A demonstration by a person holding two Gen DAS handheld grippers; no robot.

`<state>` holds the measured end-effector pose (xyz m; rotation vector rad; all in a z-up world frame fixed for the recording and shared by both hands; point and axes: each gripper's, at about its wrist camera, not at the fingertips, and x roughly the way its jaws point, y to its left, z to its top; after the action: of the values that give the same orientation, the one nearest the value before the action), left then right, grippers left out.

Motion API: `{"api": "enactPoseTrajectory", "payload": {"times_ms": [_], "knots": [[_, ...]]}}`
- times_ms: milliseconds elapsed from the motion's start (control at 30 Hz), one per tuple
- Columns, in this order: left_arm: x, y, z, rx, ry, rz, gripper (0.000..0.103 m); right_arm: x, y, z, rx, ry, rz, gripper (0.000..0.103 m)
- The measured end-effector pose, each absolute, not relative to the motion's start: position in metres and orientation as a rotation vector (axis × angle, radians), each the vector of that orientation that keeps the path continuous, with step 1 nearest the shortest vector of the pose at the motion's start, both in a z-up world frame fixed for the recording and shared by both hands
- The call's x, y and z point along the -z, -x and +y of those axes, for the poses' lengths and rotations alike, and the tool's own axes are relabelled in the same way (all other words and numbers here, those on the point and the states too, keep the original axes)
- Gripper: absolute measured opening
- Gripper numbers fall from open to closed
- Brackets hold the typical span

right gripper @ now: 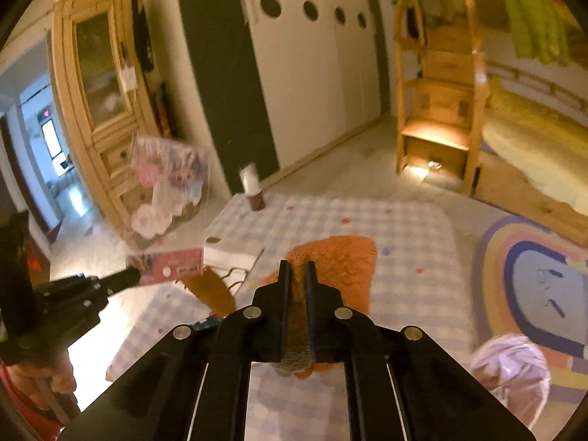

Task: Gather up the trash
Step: 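Carry the strip and glove to the pink bin and open both grippers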

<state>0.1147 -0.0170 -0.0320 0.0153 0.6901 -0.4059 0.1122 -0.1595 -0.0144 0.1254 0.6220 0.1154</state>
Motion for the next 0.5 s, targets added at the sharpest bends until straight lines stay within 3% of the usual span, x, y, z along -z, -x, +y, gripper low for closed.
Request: {"api": "enactPoseTrajectory", "payload": {"times_ms": [500], "knots": [[0.056, -0.055, -0.124, 0.644, -0.113, 0.765, 0.000, 0.038, -0.036, -0.225, 0.054, -0.216, 0.646, 0.008]]}}
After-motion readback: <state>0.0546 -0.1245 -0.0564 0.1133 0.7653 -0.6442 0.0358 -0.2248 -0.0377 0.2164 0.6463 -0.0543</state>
